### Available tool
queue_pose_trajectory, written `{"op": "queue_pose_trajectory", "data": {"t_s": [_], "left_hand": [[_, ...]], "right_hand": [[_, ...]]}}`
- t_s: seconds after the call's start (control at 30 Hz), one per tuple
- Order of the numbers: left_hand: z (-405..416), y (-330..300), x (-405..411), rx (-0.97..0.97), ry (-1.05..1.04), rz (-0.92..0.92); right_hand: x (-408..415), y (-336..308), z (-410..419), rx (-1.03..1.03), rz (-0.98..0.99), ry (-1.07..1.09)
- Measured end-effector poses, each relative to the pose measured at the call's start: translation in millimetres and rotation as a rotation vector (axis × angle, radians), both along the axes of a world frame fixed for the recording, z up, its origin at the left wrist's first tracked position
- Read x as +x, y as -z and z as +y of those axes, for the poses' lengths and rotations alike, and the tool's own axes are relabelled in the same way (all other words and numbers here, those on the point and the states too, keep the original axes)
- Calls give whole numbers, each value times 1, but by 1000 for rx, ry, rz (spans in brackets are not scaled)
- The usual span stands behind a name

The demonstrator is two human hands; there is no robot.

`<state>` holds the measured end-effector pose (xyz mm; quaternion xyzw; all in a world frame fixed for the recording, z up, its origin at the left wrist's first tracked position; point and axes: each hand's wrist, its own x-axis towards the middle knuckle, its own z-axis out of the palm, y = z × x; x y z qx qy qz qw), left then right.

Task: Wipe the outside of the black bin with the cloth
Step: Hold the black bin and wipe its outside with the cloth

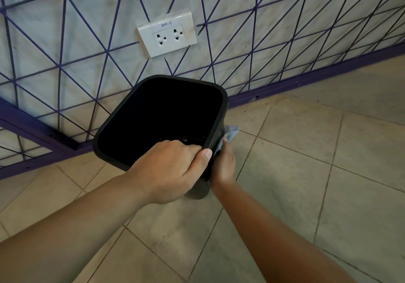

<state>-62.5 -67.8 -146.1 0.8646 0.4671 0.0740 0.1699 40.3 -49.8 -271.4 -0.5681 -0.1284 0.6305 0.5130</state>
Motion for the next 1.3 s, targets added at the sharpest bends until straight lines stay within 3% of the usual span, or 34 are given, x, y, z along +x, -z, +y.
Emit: {"op": "queue_pose_trajectory", "data": {"t_s": [0.07,0.2,0.37,0.5,0.63,0.77,0.9,1.07,1.2,1.3], "left_hand": [[1,0,0,9,2,2],[1,0,0,15,-5,13],[2,1,-1,6,-2,-16],[3,1,0,9,2,-3],[3,2,-1,9,11,-22],[5,2,-1,3,8,-15],[4,3,-1,-19,20,-45],[6,2,-1,-10,3,-14],[5,1,-1,-24,18,-33],[6,1,-2,-4,25,-7]], "right_hand": [[-7,0,-13,50,-22,8],[5,13,7,-119,95,63],[-8,0,-9,17,-26,36],[2,12,10,-89,57,42],[-4,6,4,20,-22,21],[2,9,15,-63,39,51],[-10,-3,-4,72,-47,29],[2,15,15,-82,38,46],[-11,4,-3,21,-24,35],[-3,13,5,-58,39,55]]}}
